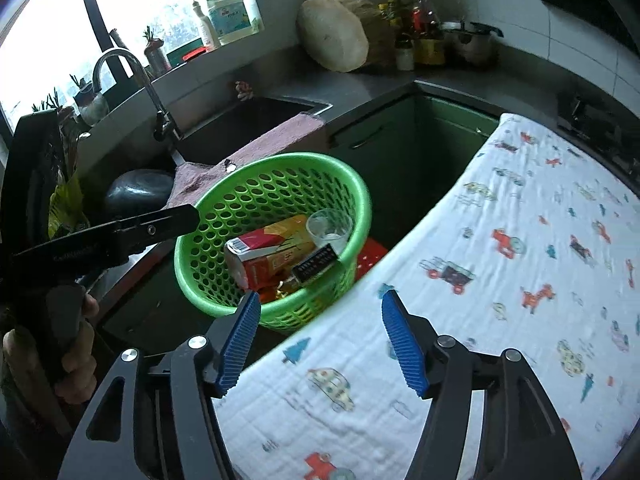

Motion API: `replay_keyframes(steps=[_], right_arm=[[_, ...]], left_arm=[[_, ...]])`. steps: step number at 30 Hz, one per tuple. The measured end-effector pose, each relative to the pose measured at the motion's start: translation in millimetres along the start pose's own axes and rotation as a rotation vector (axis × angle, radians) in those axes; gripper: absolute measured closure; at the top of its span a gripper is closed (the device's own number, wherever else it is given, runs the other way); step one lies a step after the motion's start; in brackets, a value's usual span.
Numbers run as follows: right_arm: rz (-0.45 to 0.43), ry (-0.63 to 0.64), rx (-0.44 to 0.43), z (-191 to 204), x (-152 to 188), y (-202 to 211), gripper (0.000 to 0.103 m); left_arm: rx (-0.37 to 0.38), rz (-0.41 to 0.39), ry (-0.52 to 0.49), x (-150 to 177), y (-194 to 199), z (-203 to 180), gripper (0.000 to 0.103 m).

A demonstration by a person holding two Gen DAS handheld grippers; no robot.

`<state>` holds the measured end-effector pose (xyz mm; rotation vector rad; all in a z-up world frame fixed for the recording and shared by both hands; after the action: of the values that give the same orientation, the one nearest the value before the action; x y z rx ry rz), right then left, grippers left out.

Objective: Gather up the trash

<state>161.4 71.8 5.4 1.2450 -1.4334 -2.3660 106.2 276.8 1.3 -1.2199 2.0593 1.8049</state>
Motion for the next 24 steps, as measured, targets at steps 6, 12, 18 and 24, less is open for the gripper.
replay_keyframes(steps=[6, 12, 18, 24], right_arm=[[-0.018, -0.016, 0.013, -17, 16, 23, 0.040], [-0.037, -0.038, 0.050, -38, 37, 49, 0.033], [-0.045, -0.059, 0.091, -57, 55, 71, 0.029], [-0.059, -0.057, 0.131, -68, 71, 91, 0.024]], left_arm=[[-0.027, -0.025, -0.056, 8, 9, -24, 0.009], [-0.052, -0.036, -0.100, 19, 13, -48, 0.008], [-0.066, -0.053, -0.155, 31, 18, -71, 0.006], [-0.093, -0.102, -0.220, 40, 29, -93, 0.005]])
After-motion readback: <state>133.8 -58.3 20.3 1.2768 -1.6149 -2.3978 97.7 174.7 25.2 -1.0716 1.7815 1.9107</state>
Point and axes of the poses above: each gripper's, at about its wrist camera, not at the fingertips, and y roughly against the way its jaws point, z to its left, x to its underside, the point moved 2 cm from there along -y, roughly the way its jaws point, and after that the axes turned 1 degree about z, right-handed, at the moved point
